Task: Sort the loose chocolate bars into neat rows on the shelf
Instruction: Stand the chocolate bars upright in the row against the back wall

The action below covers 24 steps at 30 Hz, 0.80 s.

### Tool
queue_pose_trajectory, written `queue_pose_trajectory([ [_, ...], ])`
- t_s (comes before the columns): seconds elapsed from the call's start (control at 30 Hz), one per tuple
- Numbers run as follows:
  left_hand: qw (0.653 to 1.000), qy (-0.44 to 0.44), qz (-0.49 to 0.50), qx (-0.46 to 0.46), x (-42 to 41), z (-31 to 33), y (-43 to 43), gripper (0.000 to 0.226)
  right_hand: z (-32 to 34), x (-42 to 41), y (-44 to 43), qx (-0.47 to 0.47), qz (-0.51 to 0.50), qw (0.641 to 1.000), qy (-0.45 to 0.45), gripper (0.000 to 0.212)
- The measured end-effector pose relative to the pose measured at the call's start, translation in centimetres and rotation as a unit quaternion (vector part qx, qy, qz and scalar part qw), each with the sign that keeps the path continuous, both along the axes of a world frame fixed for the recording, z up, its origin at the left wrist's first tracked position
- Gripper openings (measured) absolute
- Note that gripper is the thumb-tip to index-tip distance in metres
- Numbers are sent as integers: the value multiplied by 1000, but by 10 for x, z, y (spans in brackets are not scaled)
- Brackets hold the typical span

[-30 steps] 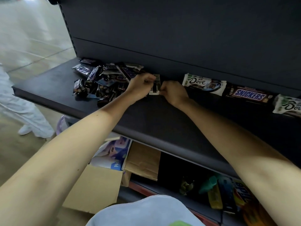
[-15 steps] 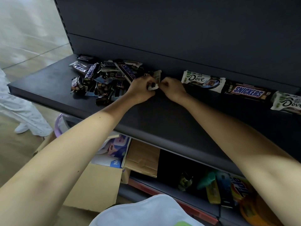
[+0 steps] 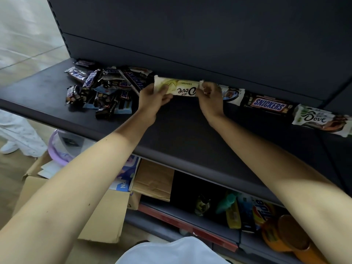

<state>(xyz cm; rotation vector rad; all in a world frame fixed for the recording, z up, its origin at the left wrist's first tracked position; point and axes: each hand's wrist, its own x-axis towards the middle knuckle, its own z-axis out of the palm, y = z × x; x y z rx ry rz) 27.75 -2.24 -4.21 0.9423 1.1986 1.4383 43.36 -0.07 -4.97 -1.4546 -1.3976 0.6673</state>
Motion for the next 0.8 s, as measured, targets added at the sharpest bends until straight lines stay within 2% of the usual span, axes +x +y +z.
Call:
queue_pose_trajectory([
  [0.13, 996, -85, -11, -38, -2, -6, -10, 6, -3, 1, -8, -70, 31, 995, 56, 35],
  [0.33, 992, -119, -16, -41, -7, -8, -17, 5, -1, -11, -18, -94, 16, 980, 174, 36],
  [0.37, 992, -119, -19, -40, -8, -8, -18, 6, 0, -13, -19, -105, 21, 974, 201, 34],
  [0.43, 992, -113, -24, -41, -7, -7, -18, 5, 2, -16, -23, -130, 43, 957, 256, 15],
  [0.47, 994, -99, -28, -44, -7, -6, -18, 5, 5, -18, -27, -141, 53, 947, 285, 6],
  [0.53, 997, -39, -38, -61, -7, -4, -16, 15, 7, -18, -29, -142, 48, 940, 307, 10],
  [0.67, 976, 213, -25, -33, -13, -4, -6, 35, 14, -8, -30, -115, 14, 953, 281, 11],
  [0.8, 951, 302, -55, 42, -6, 12, -6, 40, 20, 0, -34, -86, 15, 961, 263, 10],
])
